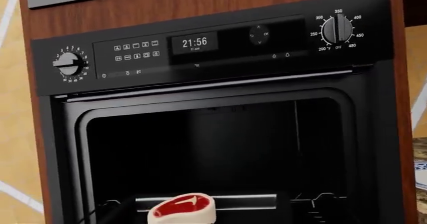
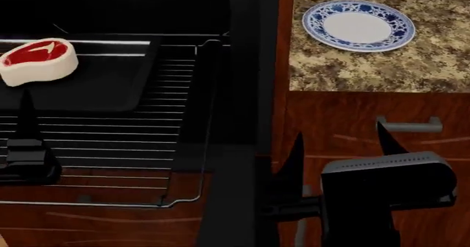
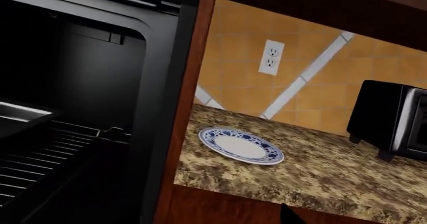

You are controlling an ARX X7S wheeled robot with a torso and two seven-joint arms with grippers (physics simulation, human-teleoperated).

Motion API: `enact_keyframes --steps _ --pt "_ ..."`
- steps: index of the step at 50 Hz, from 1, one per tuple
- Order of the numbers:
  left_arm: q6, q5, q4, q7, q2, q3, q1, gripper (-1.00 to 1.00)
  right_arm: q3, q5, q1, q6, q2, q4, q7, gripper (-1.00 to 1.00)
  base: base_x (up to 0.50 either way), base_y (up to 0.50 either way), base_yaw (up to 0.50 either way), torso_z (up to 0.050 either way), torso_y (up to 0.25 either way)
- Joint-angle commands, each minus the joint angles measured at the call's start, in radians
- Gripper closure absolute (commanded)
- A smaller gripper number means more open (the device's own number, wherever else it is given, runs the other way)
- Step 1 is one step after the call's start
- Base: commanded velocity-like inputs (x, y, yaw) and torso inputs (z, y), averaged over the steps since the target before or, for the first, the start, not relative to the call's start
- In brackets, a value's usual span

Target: Pick the steak from the oven and place it on the plate on the counter.

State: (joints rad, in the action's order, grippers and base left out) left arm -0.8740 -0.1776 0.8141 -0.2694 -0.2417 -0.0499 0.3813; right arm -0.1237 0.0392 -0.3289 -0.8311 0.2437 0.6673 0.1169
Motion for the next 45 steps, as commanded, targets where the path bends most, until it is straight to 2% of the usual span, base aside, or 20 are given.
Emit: enact_keyframes --steps 1,45 --pt "-0.005 -0.007 0.003 -0.005 -0.007 0.006 0.006 -1.00 -0.003 0.005 -0.006 -0.007 0.004 0.004 0.002 -1.00 -0.02 0.50 0.00 0.000 0.000" --pt "0.018 -0.027 -0.024 -0.018 -0.015 -0.009 0.009 -1.00 0.004 0.023 0.002 -0.006 0.019 0.024 0.018 -1.00 -0.02 0.50 0.00 0.000 0.000"
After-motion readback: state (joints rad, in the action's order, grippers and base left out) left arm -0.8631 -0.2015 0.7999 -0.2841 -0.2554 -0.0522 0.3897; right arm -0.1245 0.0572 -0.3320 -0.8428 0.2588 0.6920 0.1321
